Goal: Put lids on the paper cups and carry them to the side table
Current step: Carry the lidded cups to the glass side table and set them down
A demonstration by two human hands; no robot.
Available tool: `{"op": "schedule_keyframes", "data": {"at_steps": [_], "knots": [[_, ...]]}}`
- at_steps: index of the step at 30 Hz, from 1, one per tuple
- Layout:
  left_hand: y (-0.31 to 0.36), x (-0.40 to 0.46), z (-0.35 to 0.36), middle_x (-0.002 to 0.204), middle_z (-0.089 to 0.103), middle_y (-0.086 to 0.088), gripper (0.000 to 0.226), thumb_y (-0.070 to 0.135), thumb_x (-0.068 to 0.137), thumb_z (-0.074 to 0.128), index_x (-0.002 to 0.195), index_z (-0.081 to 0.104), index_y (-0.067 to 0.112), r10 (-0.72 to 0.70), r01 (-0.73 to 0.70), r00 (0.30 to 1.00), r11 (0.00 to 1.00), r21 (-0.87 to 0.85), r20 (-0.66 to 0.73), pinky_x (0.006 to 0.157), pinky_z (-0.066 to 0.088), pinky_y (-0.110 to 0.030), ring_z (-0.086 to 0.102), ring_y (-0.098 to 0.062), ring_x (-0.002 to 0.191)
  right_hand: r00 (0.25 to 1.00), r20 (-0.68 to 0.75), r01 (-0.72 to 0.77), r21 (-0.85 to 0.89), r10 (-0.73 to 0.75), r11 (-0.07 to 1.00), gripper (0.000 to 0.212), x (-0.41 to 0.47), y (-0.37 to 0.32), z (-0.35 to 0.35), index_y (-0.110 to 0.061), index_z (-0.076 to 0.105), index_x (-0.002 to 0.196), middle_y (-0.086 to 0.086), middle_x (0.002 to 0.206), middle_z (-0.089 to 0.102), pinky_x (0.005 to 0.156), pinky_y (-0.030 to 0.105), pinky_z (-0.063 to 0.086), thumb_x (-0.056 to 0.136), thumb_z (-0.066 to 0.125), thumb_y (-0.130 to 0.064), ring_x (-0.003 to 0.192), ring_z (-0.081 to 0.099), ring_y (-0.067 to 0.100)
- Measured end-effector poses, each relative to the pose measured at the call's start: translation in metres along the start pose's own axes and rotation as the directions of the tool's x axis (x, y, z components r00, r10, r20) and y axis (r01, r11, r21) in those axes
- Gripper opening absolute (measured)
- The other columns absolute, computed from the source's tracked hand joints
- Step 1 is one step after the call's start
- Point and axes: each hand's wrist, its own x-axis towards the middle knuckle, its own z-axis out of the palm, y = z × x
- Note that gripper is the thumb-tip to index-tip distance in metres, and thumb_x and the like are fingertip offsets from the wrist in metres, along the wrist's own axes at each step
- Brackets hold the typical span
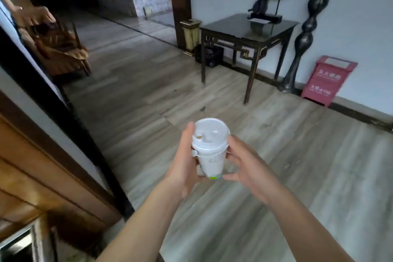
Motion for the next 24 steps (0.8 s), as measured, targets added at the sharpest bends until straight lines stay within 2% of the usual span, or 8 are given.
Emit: {"op": "schedule_keyframes", "data": {"at_steps": [3,5,7,10,13,16,20,24], "knots": [[0.036,0.090,0.004,0.122,0.077,0.002,0.072,0.073,0.100,0.019,0.127,0.072,0.032,0.029,-0.029,0.998,1.000,-0.001,0.051,0.104,0.050,-0.057,0.069,-0.025,0.121,1.000,0.006,0.008,0.000,-0.008,1.000,0.052,0.088,-0.029,-0.025,-0.054,0.065,0.127,-0.029,0.133,0.065,0.099,0.054,0.055,0.083,0.056,-0.079,0.130,0.057,-0.005],[0.057,0.158,0.006,0.127,0.075,0.005,0.072,0.074,0.100,0.016,0.131,0.069,0.036,0.029,-0.029,0.997,1.000,-0.001,0.068,0.106,0.049,-0.059,0.067,-0.021,0.125,0.999,-0.041,-0.001,0.002,0.001,1.000,0.049,0.151,-0.044,-0.046,-0.052,0.067,0.124,-0.033,0.126,0.068,0.087,0.044,0.059,0.083,0.056,-0.078,0.121,0.061,-0.010],[0.081,0.228,0.007,0.128,0.075,0.007,0.071,0.075,0.100,0.016,0.131,0.068,0.039,0.020,-0.018,0.994,1.000,-0.013,0.103,0.109,0.047,-0.061,0.065,-0.019,0.126,0.995,-0.099,-0.014,-0.027,0.011,1.000,0.041,0.218,-0.059,-0.068,-0.053,0.070,0.116,-0.033,0.119,0.071,0.082,0.040,0.059,0.086,0.052,-0.073,0.112,0.065,-0.012],[0.128,0.339,0.004,0.124,0.076,0.008,0.065,0.072,0.102,0.020,0.124,0.072,0.039,0.003,-0.001,0.991,1.000,-0.021,0.132,0.108,0.049,-0.059,0.066,-0.017,0.124,0.987,-0.162,0.001,-0.001,-0.001,1.000,0.030,0.331,-0.081,-0.100,-0.050,0.074,0.113,-0.022,0.120,0.075,0.080,0.044,0.061,0.102,0.046,-0.057,0.114,0.068,0.000],[0.186,0.444,0.002,0.121,0.077,0.012,0.060,0.070,0.102,0.025,0.117,0.075,0.041,-0.006,0.005,0.990,1.000,0.006,0.144,0.097,0.055,-0.046,0.066,-0.012,0.120,0.965,-0.262,0.002,0.024,0.004,1.000,0.035,0.440,-0.116,-0.127,-0.040,0.069,0.127,-0.014,0.128,0.073,0.075,0.041,0.063,0.106,0.043,-0.052,0.122,0.066,0.009],[0.245,0.545,0.009,0.121,0.077,0.013,0.058,0.070,0.101,0.030,0.120,0.074,0.038,0.016,-0.020,0.987,1.000,0.019,0.158,0.083,0.054,-0.037,0.068,-0.009,0.115,0.939,-0.338,0.069,-0.024,-0.073,0.997,0.037,0.539,-0.157,-0.159,-0.043,0.064,0.134,-0.015,0.134,0.069,0.085,0.044,0.064,0.106,0.041,-0.054,0.122,0.065,0.007],[0.303,0.663,0.029,0.127,0.074,0.011,0.055,0.068,0.099,0.042,0.132,0.069,0.033,0.034,-0.038,0.993,0.999,0.032,0.114,0.081,0.056,-0.034,0.068,-0.011,0.119,0.885,-0.446,0.150,0.004,-0.132,0.989,0.028,0.643,-0.191,-0.210,-0.042,0.069,0.120,-0.016,0.120,0.074,0.091,0.043,0.061,0.108,0.045,-0.046,0.111,0.070,0.003],[0.343,0.785,0.051,0.123,0.075,0.017,0.046,0.063,0.102,0.043,0.131,0.067,0.036,0.122,-0.132,0.985,0.988,0.079,0.118,0.078,0.057,-0.028,0.072,0.002,0.105,0.854,-0.505,0.149,0.011,-0.123,0.989,0.027,0.756,-0.208,-0.271,-0.038,0.069,0.120,-0.009,0.125,0.071,0.096,0.041,0.060,0.107,0.047,-0.045,0.118,0.067,0.011]]}}
